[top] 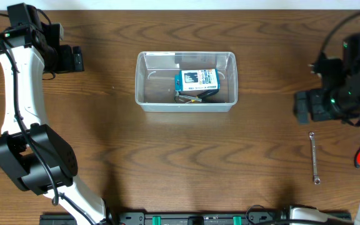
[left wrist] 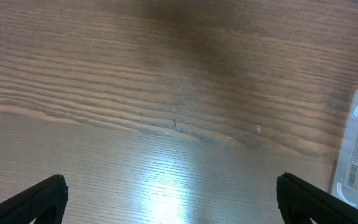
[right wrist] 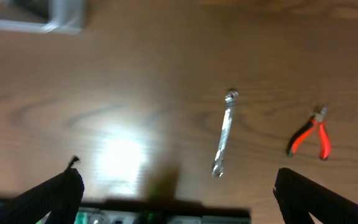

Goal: Pack container
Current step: 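Raise the right gripper and move it right toward the steel wrench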

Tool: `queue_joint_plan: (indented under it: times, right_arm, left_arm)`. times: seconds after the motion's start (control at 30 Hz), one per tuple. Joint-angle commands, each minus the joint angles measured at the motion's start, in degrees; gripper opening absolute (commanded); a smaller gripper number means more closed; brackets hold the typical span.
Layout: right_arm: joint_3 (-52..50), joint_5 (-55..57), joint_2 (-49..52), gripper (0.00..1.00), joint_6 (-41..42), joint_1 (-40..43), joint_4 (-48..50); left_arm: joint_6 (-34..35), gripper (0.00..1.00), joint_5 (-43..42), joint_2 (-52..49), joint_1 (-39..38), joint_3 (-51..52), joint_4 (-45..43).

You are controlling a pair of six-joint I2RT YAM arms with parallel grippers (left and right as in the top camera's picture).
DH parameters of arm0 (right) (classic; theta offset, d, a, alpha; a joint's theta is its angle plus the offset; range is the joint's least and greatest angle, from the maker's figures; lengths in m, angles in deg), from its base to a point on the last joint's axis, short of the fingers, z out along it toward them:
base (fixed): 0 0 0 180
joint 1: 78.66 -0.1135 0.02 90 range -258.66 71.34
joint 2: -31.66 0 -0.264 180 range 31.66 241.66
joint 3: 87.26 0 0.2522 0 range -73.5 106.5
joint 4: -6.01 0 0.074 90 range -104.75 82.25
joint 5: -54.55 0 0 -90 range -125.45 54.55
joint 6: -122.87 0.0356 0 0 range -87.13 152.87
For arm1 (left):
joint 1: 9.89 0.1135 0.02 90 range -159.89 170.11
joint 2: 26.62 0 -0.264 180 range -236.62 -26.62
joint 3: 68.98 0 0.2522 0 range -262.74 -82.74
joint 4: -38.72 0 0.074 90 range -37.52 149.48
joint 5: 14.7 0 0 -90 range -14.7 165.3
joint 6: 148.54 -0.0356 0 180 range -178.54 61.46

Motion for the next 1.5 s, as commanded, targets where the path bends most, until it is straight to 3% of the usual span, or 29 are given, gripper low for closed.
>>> queue_joint_plan:
  times: [0.0, 0.17, 0.27, 0.6, 0.83, 1.47]
  right_arm:
    - [-6.34, 2.03, -1.31, 0.99, -0.92, 6.23, 4.74]
    - [-14.05, -7.98, -1.33, 0.99, -14.12, 13.35, 10.12]
    - [-17.29, -5.95, -0.98, 0.99, -17.73, 15.23, 12.87]
    - [-19.82, -3.43, -0.96, 0.99, -16.81, 15.87, 12.92]
    - [-30.53, -1.14, -0.96, 0.99, -16.44, 17.88, 20.57]
    - [-40.83, -3.76, 1.25, 0.99, -13.77, 18.23, 37.94]
  left_arm:
    - [-0.55, 0.98, 0.66, -0.42, 0.13, 0.44, 0.20]
    - [-0.55, 0.98, 0.66, -0.42, 0.13, 0.44, 0.20]
    - [-0.55, 0.98, 0.66, -0.42, 0.13, 0.44, 0.22]
    - [-0.55, 0.98, 0.66, -0.42, 0.13, 0.44, 0.20]
    - [-0.55, 0.98, 0.66, -0.42, 0.13, 0.44, 0.20]
    - [-0.55, 0.98, 0.66, -0.42, 0.13, 0.44, 0.20]
